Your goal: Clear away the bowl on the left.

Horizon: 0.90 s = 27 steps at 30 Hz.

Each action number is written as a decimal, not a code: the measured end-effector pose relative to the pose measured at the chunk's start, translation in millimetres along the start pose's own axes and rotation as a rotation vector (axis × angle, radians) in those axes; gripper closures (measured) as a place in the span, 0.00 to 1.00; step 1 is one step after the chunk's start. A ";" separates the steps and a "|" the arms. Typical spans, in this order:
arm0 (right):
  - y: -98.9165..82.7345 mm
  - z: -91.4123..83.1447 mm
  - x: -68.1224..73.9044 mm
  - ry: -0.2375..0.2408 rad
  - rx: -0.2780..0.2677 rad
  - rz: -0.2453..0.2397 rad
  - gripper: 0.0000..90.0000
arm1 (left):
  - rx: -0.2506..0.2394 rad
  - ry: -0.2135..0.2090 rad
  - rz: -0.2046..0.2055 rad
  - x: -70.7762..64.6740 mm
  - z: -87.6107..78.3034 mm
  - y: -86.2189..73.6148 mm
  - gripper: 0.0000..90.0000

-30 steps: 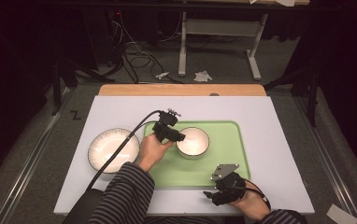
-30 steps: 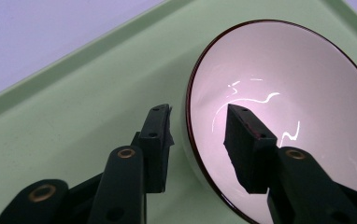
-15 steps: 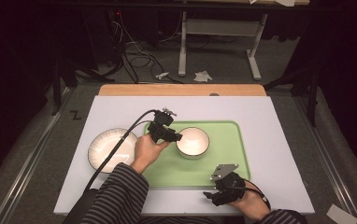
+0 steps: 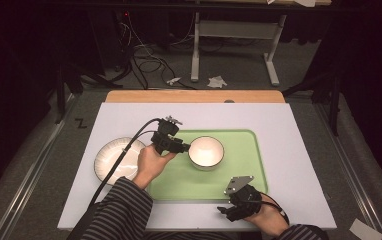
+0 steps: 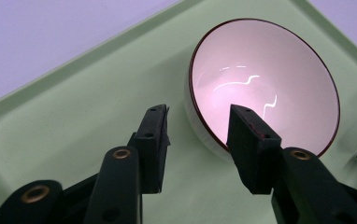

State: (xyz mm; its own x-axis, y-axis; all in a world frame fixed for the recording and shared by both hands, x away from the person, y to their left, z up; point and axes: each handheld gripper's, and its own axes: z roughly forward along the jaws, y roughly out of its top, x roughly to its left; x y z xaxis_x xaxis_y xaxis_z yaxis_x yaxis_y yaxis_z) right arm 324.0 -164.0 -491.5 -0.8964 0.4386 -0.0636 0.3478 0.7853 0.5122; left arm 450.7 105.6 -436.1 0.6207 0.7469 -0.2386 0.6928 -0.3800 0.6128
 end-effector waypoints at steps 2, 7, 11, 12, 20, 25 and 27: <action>0.0 0.5 0.7 0.004 0.009 0.000 0.35 | 0.000 -0.004 0.003 0.7 -2.9 -1.5 0.65; 0.4 1.7 0.3 0.008 0.019 -0.013 0.35 | -0.015 -0.004 0.005 -1.4 -7.8 -4.3 0.64; 0.4 1.3 0.8 0.008 0.018 -0.010 0.35 | -0.007 -0.007 0.017 -2.6 -11.2 -7.1 0.64; 0.4 1.2 0.7 0.007 0.017 -0.012 0.35 | 0.004 -0.006 0.028 -2.5 -13.0 -7.6 0.64; 0.3 0.8 0.6 0.003 0.019 -0.004 0.35 | -0.010 -0.017 0.035 -5.1 -23.6 -16.8 0.63; 0.5 1.3 0.3 0.005 0.019 -0.005 0.35 | -0.029 -0.025 0.040 -9.2 -30.6 -21.6 0.63; 0.6 1.4 0.3 0.006 0.020 -0.003 0.35 | -0.027 -0.030 0.049 -9.9 -33.8 -22.5 0.63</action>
State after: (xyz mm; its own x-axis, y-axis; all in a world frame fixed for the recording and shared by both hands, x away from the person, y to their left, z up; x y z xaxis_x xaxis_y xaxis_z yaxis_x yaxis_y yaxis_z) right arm 324.4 -162.8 -492.4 -0.8990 0.4338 -0.0600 0.3506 0.7951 0.4949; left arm 416.6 125.3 -422.1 0.6645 0.7110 -0.2300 0.6516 -0.4006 0.6442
